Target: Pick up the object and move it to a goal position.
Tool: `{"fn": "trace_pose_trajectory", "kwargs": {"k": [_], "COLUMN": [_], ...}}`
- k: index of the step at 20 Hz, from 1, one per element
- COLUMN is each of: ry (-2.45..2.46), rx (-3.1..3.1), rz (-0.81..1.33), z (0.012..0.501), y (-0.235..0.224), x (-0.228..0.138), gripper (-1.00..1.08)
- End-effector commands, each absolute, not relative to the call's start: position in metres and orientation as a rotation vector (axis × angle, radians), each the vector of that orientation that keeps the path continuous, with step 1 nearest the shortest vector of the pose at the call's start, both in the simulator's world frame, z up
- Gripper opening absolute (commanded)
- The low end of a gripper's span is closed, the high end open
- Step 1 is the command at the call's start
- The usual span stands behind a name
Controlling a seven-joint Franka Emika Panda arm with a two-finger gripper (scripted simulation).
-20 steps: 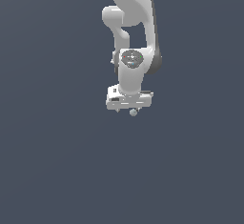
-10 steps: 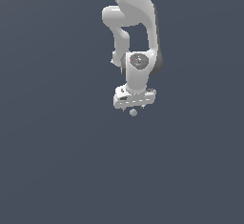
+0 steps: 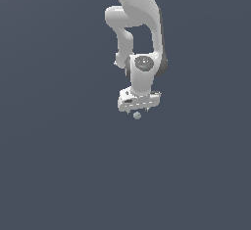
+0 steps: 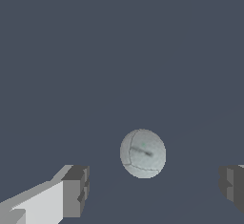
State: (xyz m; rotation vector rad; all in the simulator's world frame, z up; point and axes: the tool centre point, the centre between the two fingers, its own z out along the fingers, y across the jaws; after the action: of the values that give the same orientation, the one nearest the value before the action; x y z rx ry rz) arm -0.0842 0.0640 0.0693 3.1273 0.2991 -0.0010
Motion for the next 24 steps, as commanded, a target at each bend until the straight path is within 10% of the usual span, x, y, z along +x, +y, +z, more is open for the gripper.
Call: {"fn": "trace_pose_trajectory", "kwargs": {"k": [1, 15, 16, 24], "ry": [0.299, 0.302, 0.302, 0.302], "rx": [3.127, 3.127, 3.127, 3.127], "rz": [-0.002, 0.000, 0.000, 0.000], "z": [0.064, 0.021, 0.021, 0.021], "y": [0.064, 0.064, 0.064, 0.064], "x": [-0.085, -0.086, -0.086, -0.086], "gripper": [1.00, 1.00, -1.00, -1.00]}}
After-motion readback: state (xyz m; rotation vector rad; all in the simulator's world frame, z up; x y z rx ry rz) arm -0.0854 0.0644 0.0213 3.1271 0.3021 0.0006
